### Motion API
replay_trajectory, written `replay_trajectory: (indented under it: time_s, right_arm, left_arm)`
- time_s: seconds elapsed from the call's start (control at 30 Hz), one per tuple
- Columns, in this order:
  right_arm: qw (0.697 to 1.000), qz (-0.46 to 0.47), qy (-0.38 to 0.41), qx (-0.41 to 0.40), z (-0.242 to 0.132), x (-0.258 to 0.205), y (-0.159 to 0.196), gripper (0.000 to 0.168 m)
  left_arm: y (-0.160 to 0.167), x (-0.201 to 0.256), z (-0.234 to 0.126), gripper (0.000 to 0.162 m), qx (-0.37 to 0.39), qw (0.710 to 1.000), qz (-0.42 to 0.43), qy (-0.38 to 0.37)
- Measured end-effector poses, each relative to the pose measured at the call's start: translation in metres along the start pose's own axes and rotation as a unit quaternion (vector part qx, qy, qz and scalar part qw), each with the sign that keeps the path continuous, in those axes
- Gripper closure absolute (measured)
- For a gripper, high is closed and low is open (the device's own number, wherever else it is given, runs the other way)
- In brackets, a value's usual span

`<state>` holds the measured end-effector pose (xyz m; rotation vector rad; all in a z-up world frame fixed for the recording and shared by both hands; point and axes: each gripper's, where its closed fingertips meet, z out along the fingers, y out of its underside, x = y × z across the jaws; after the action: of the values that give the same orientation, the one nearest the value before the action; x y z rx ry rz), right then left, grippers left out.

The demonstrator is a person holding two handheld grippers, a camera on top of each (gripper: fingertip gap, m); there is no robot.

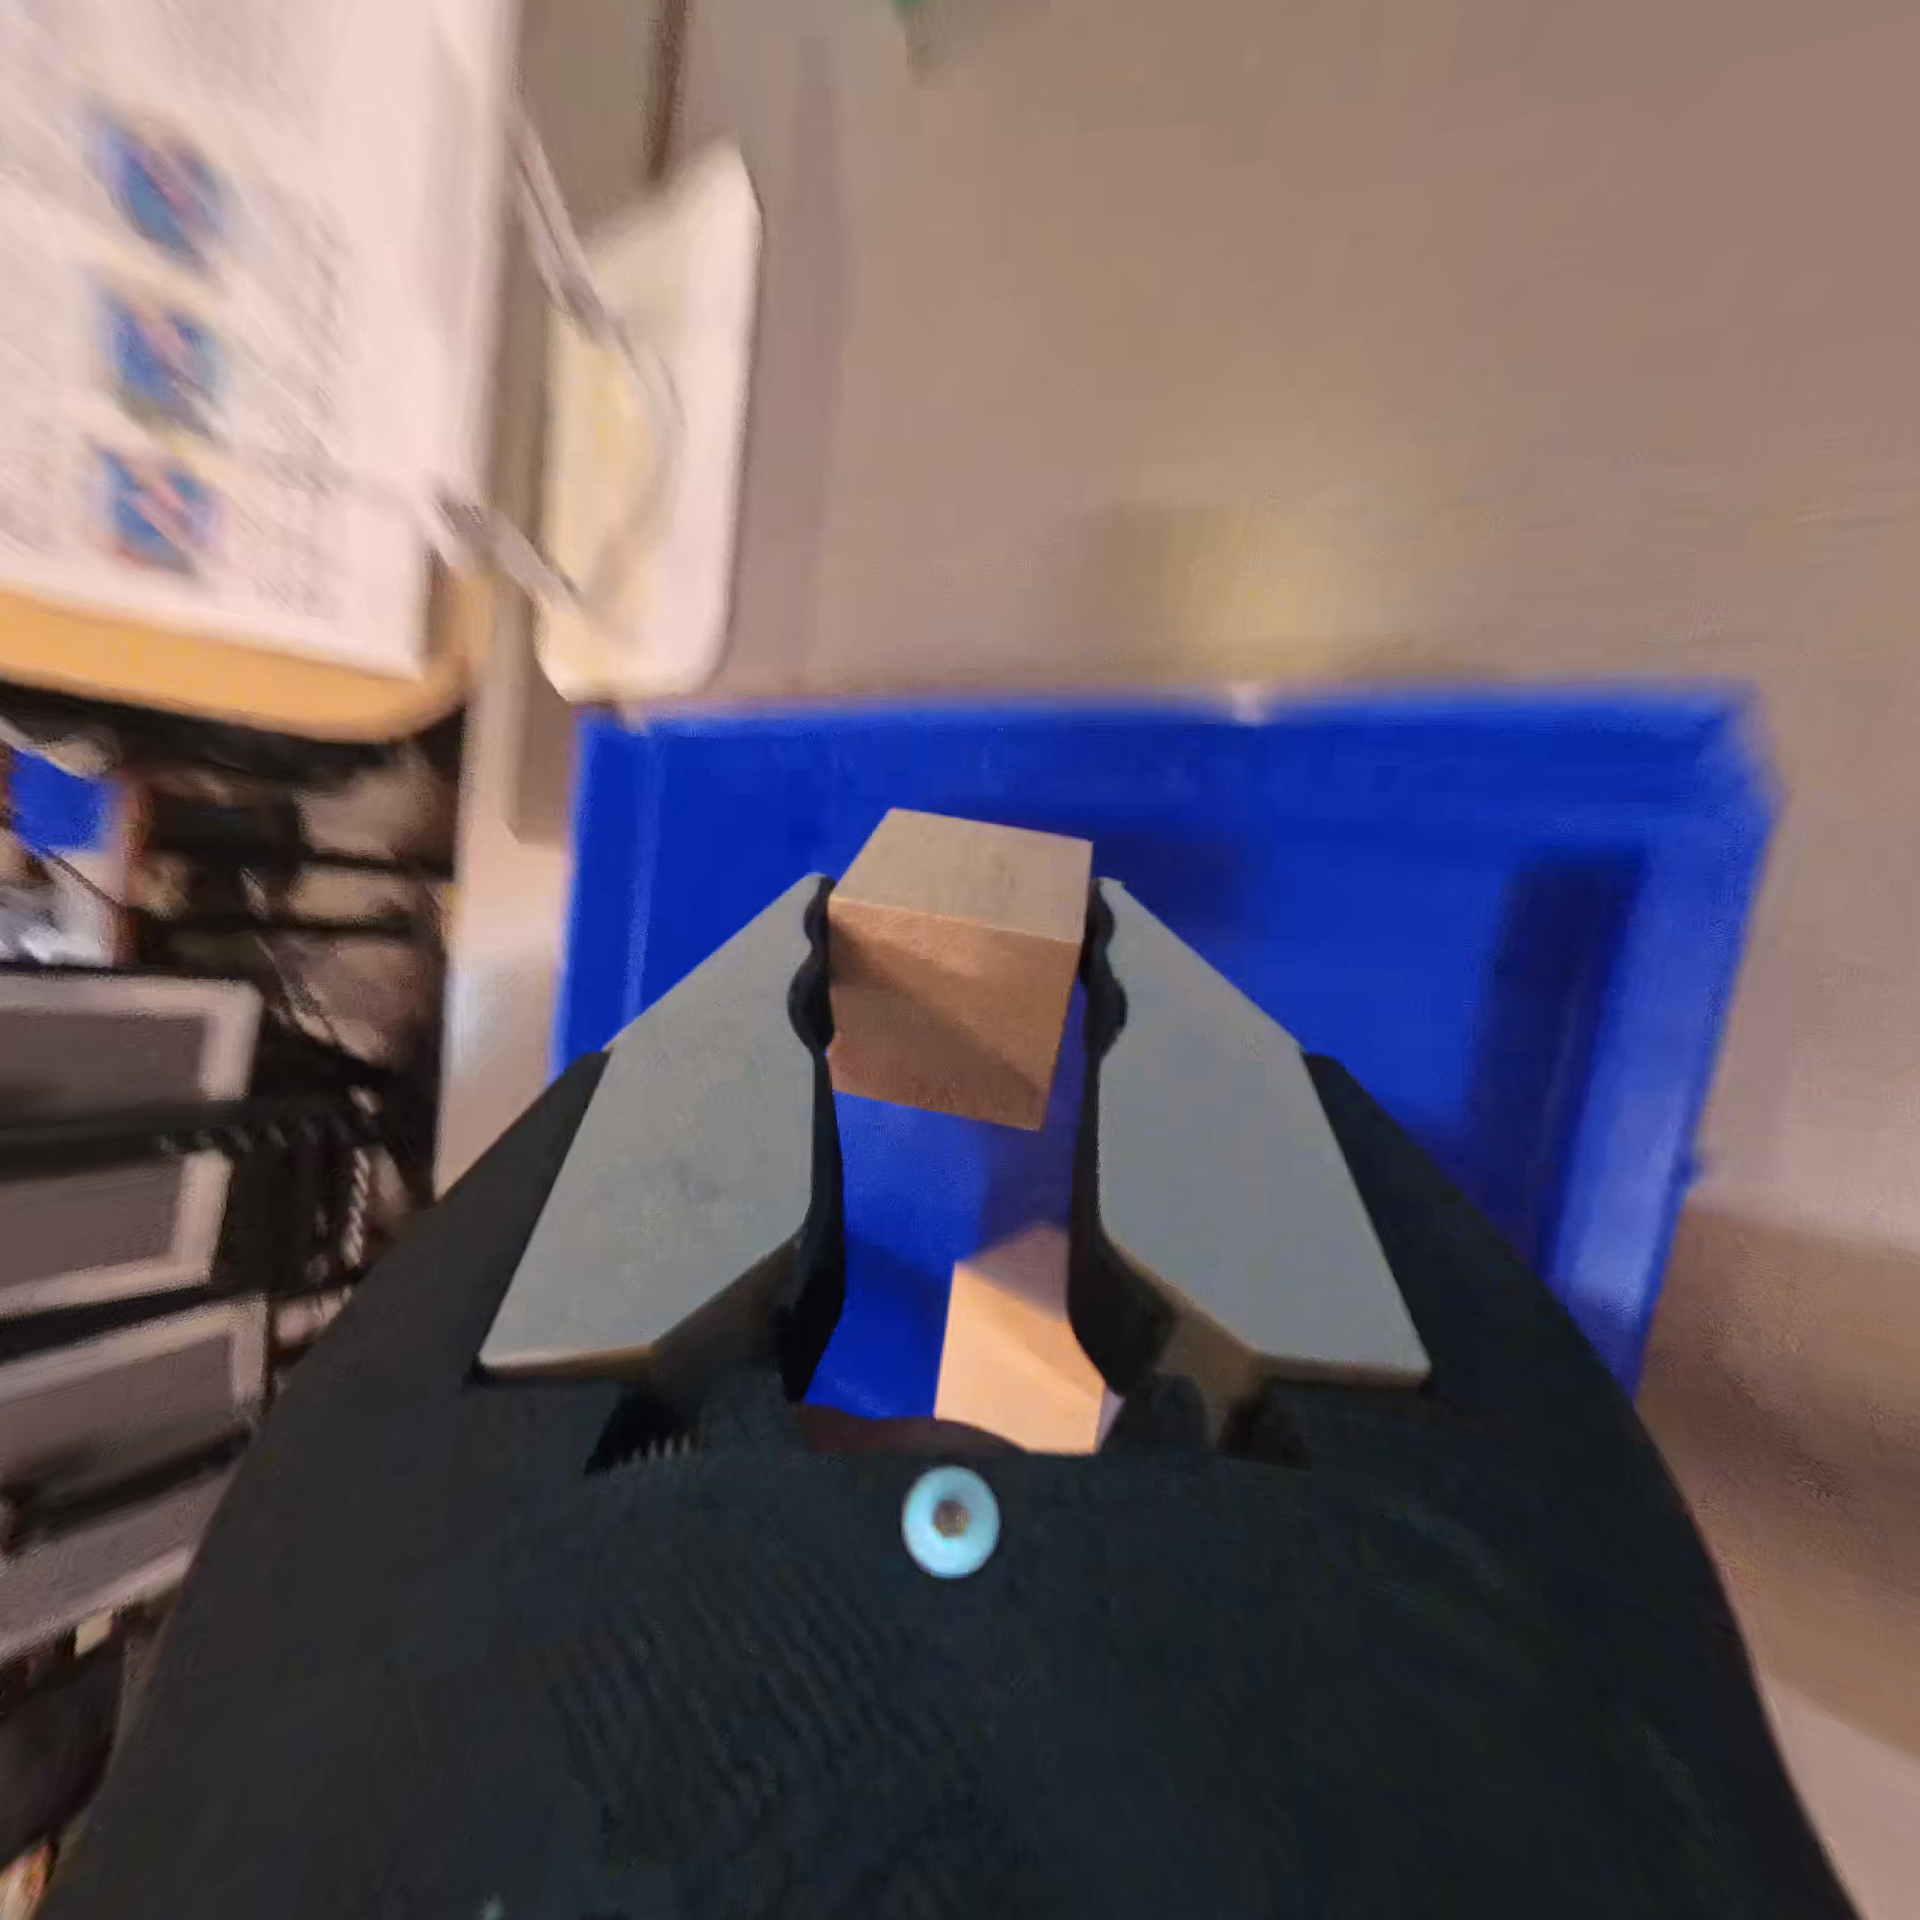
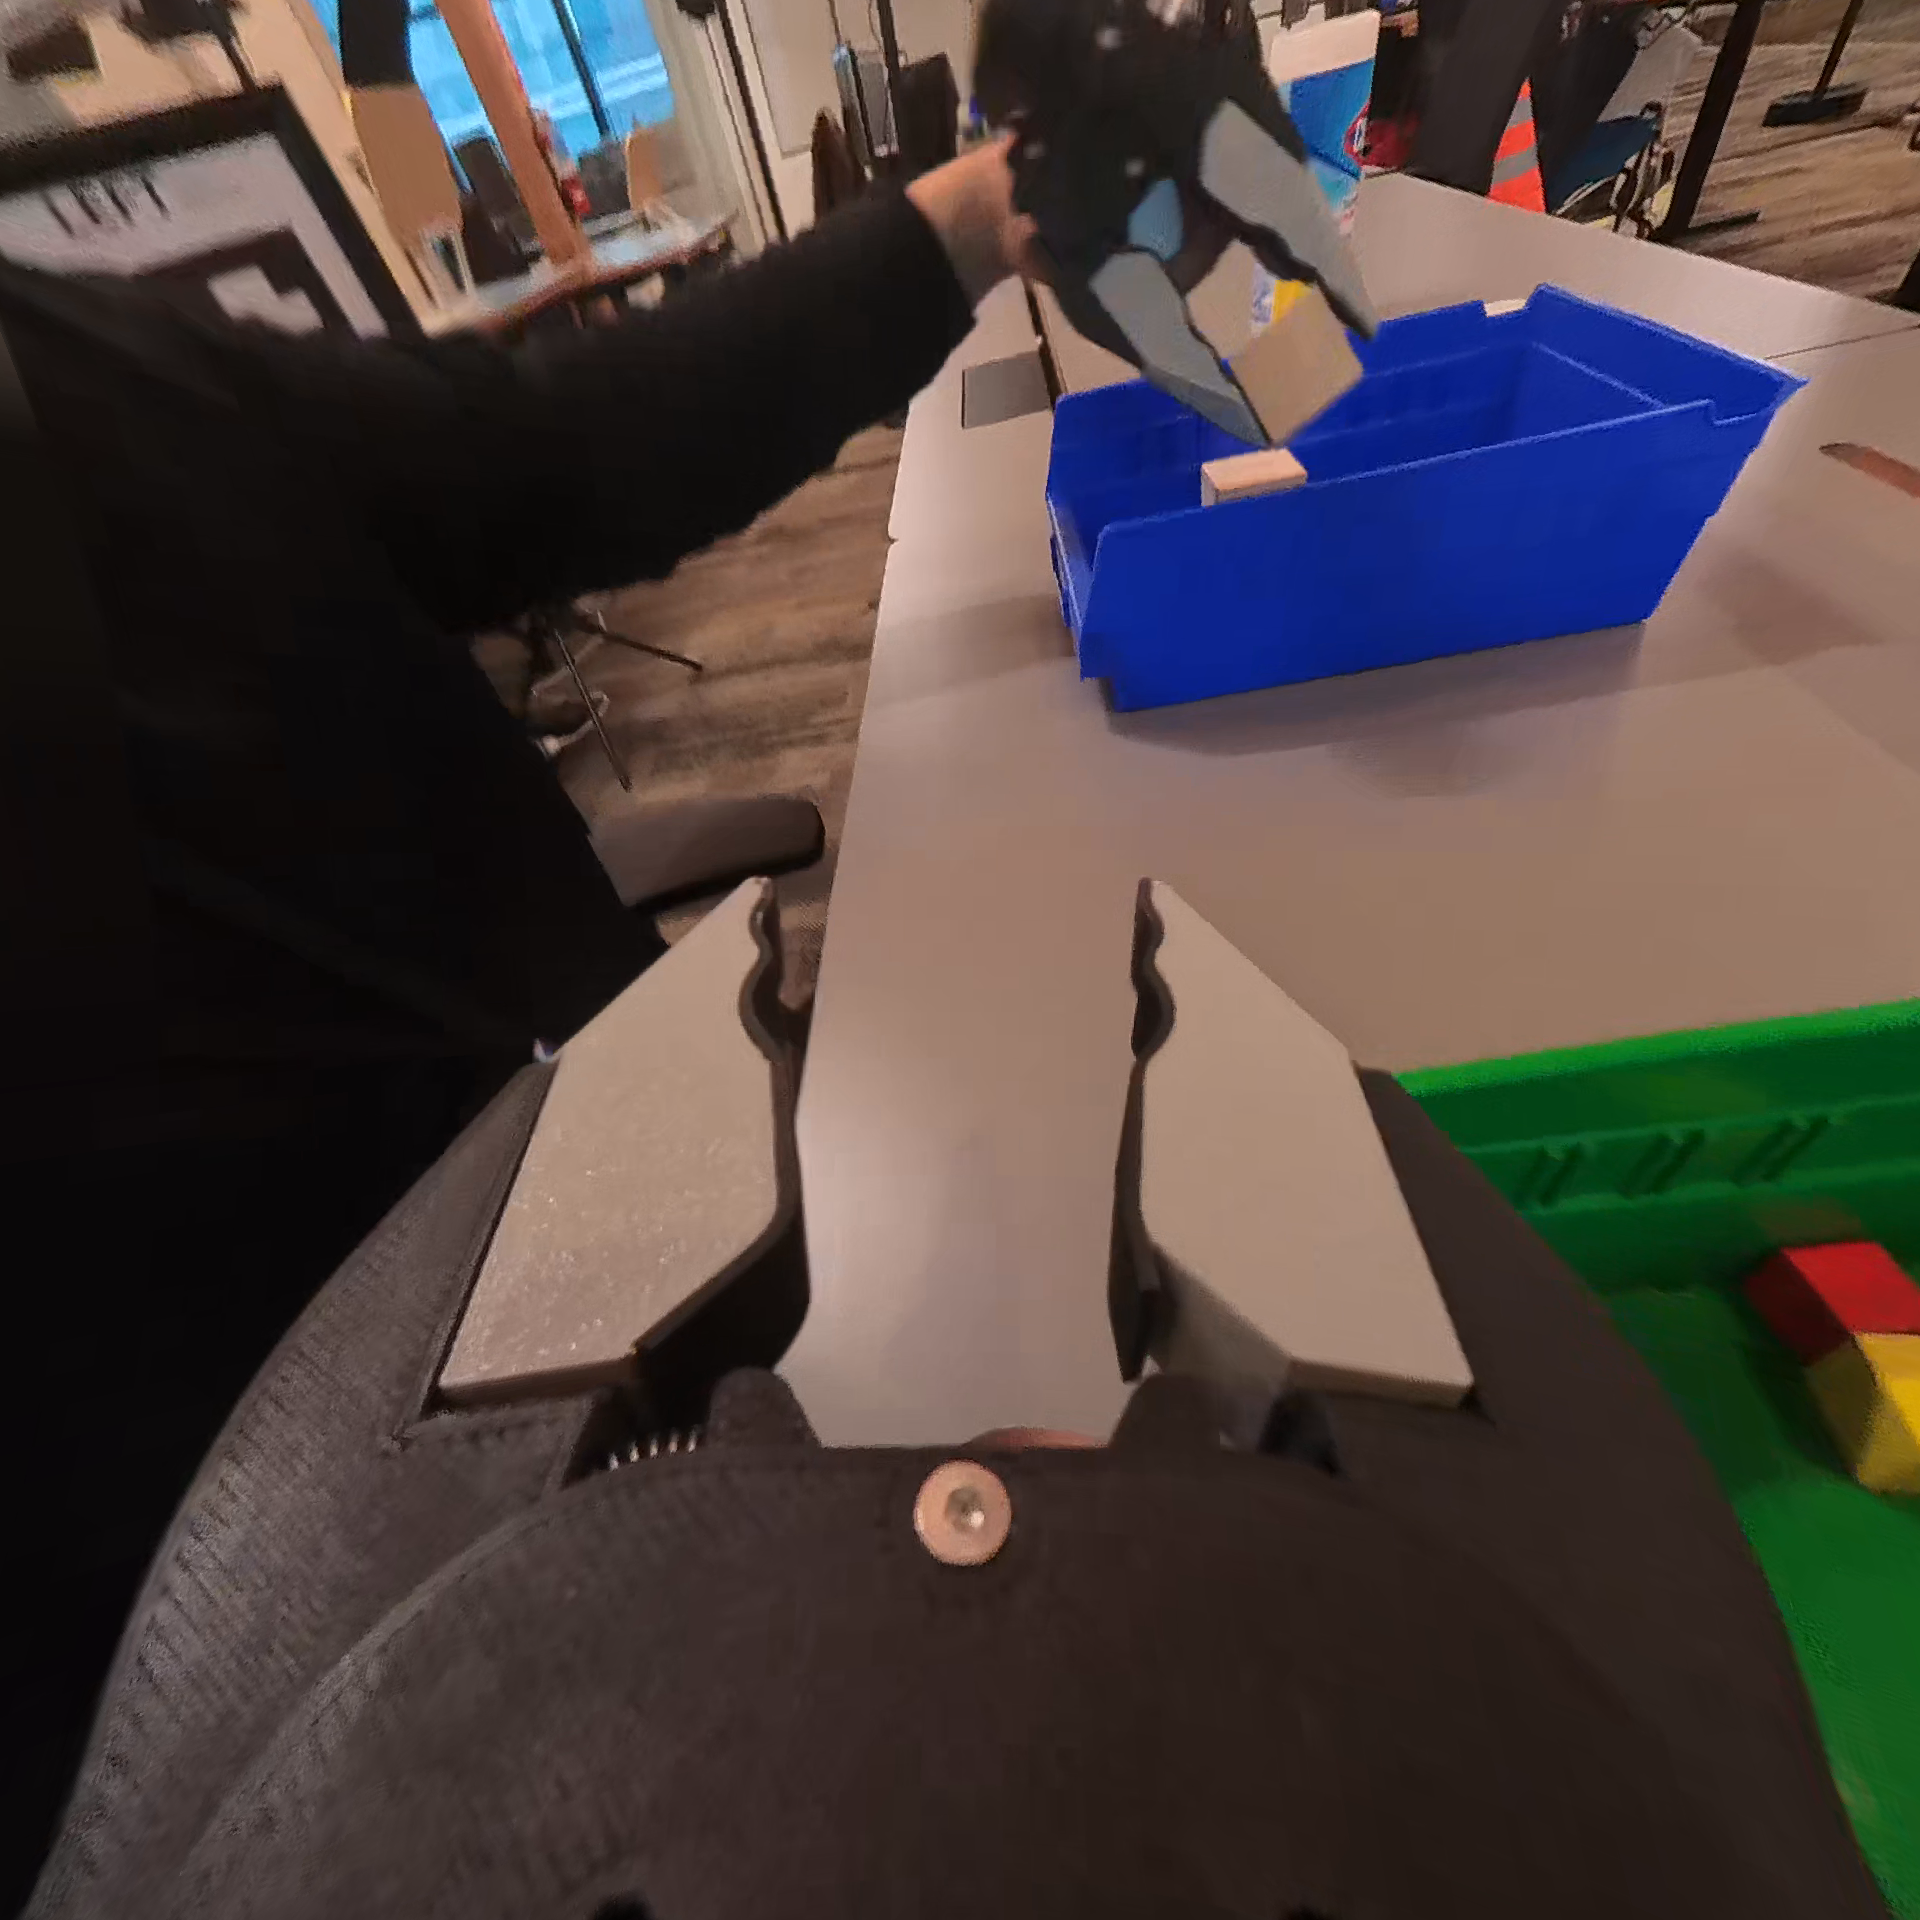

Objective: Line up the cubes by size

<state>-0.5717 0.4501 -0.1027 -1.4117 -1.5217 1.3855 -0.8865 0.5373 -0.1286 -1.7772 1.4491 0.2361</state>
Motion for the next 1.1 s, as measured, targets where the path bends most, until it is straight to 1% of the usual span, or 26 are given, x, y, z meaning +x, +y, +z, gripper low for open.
replay_trajectory:
  time_s: [0.07, 0.13, 0.2, 0.3, 0.4, 0.47, 0.5, 0.53, 0.57, 0.7, 0.8, 0.83, 0.9, 0.93, 0.97, 1.0, 1.07, 1.1]
  right_arm:
    - [0.999, 0.038, -0.015, 0.019, 0.015, -0.001, -0.012, 0.099]
    - [0.994, 0.079, -0.048, 0.051, 0.032, -0.008, -0.030, 0.095]
    - [0.987, 0.113, -0.080, 0.085, 0.050, -0.014, -0.048, 0.092]
    - [0.981, 0.129, -0.102, 0.102, 0.080, -0.020, -0.061, 0.091]
    - [0.975, 0.144, -0.129, 0.111, 0.105, -0.029, -0.066, 0.091]
    - [0.966, 0.166, -0.157, 0.122, 0.115, -0.035, -0.068, 0.093]
    - [0.959, 0.177, -0.180, 0.130, 0.117, -0.040, -0.071, 0.106]
    - [0.951, 0.180, -0.209, 0.138, 0.116, -0.046, -0.072, 0.126]
    - [0.949, 0.190, -0.210, 0.138, 0.117, -0.046, -0.071, 0.126]
    - [0.958, 0.192, -0.179, 0.115, 0.122, -0.039, -0.056, 0.127]
    - [0.974, 0.170, -0.119, 0.088, 0.115, -0.023, -0.046, 0.126]
    - [0.981, 0.151, -0.094, 0.077, 0.105, -0.015, -0.044, 0.126]
    - [0.991, 0.113, -0.035, 0.062, 0.074, 0.007, -0.045, 0.126]
    - [0.995, 0.092, -0.002, 0.044, 0.055, 0.020, -0.045, 0.127]
    - [0.997, 0.068, 0.043, 0.012, 0.034, 0.038, -0.042, 0.126]
    - [0.994, 0.035, 0.101, -0.023, 0.010, 0.060, -0.039, 0.126]
    - [0.974, -0.047, 0.186, -0.118, -0.035, 0.099, -0.029, 0.126]
    - [0.956, -0.067, 0.230, -0.172, -0.057, 0.121, -0.020, 0.126]
  left_arm:
    - [-0.057, 0.012, -0.022, 0.116, 0.094, 0.995, 0.015, -0.026]
    - [-0.110, 0.037, -0.040, 0.117, 0.177, 0.982, 0.043, -0.039]
    - [-0.154, 0.063, -0.055, 0.117, 0.246, 0.966, 0.066, -0.049]
    - [-0.200, 0.091, -0.071, 0.117, 0.334, 0.938, 0.074, -0.062]
    - [-0.226, 0.112, -0.079, 0.117, 0.385, 0.918, 0.072, -0.068]
    - [-0.234, 0.122, -0.077, 0.117, 0.393, 0.913, 0.077, -0.074]
    - [-0.235, 0.127, -0.074, 0.117, 0.393, 0.913, 0.079, -0.073]
    - [-0.236, 0.130, -0.072, 0.117, 0.392, 0.914, 0.077, -0.072]
    - [-0.235, 0.131, -0.071, 0.117, 0.391, 0.914, 0.074, -0.073]
    - [-0.225, 0.138, -0.059, 0.117, 0.375, 0.924, 0.054, -0.058]
    - [-0.210, 0.138, -0.047, 0.116, 0.337, 0.940, 0.012, -0.048]
    - [-0.203, 0.136, -0.044, 0.117, 0.324, 0.945, -0.017, -0.046]
    - [-0.189, 0.137, -0.045, 0.153, 0.311, 0.947, -0.080, -0.028]
    - [-0.183, 0.139, -0.046, 0.154, 0.311, 0.944, -0.103, -0.024]
    - [-0.177, 0.144, -0.046, 0.159, 0.309, 0.943, -0.122, -0.019]
    - [-0.171, 0.150, -0.044, 0.162, 0.301, 0.944, -0.137, -0.011]
    - [-0.162, 0.165, -0.038, 0.162, 0.284, 0.946, -0.157, 0.008]
    - [-0.159, 0.173, -0.035, 0.162, 0.281, 0.946, -0.161, 0.017]
